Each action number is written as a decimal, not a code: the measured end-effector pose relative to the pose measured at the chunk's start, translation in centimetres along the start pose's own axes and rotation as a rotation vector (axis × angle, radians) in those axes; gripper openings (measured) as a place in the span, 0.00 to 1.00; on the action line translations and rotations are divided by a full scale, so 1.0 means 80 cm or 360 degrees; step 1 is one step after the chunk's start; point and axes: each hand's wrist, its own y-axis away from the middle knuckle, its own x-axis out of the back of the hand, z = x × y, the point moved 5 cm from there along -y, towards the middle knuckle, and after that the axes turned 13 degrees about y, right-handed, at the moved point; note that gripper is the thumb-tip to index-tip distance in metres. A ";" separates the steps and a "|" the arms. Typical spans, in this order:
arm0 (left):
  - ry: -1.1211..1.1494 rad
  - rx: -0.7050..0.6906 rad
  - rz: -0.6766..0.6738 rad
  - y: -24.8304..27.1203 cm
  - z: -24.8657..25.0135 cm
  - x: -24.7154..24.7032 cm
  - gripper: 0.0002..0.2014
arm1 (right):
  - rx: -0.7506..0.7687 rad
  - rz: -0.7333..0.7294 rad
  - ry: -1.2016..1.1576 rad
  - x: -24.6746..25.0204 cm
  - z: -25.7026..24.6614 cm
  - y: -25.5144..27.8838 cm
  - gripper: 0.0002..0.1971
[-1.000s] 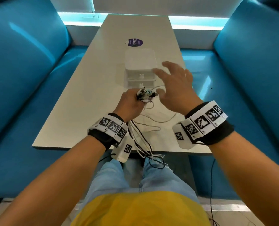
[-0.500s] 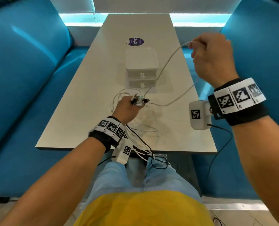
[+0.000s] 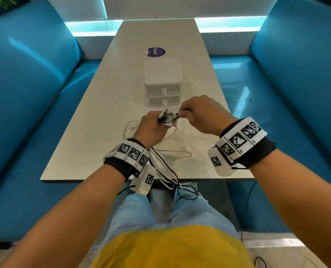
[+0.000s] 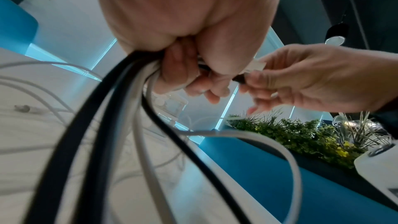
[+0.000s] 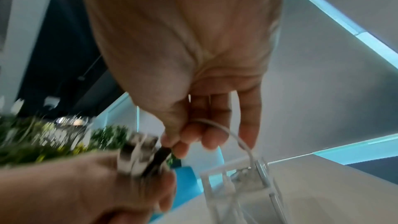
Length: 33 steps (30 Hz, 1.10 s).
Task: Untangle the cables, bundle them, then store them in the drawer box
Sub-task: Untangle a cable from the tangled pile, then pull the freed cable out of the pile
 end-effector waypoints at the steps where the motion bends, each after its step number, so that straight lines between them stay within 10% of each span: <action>1: 0.0008 0.0046 0.0012 -0.002 -0.006 -0.001 0.12 | -0.0005 0.0131 -0.0069 0.014 0.004 0.002 0.11; 5: 0.0386 0.0316 0.0179 -0.001 -0.045 0.004 0.02 | -0.0149 0.0576 -0.0393 0.078 0.035 0.016 0.10; 12: 0.0815 0.0237 -0.0093 0.008 0.031 -0.017 0.15 | -0.0595 -0.0067 -0.0165 0.022 0.110 0.064 0.12; 21: 0.0979 0.0094 -0.0644 0.036 0.134 -0.092 0.17 | -0.1464 -0.0639 -0.0300 -0.142 0.279 0.299 0.12; 26: 0.0884 -0.0030 -0.0886 0.060 0.171 -0.140 0.17 | -0.1492 -0.0824 -0.0578 -0.215 0.280 0.355 0.14; 33: 0.0843 -0.0033 -0.0894 0.074 0.194 -0.177 0.19 | -0.1086 -0.0429 -0.1361 -0.185 0.230 0.334 0.21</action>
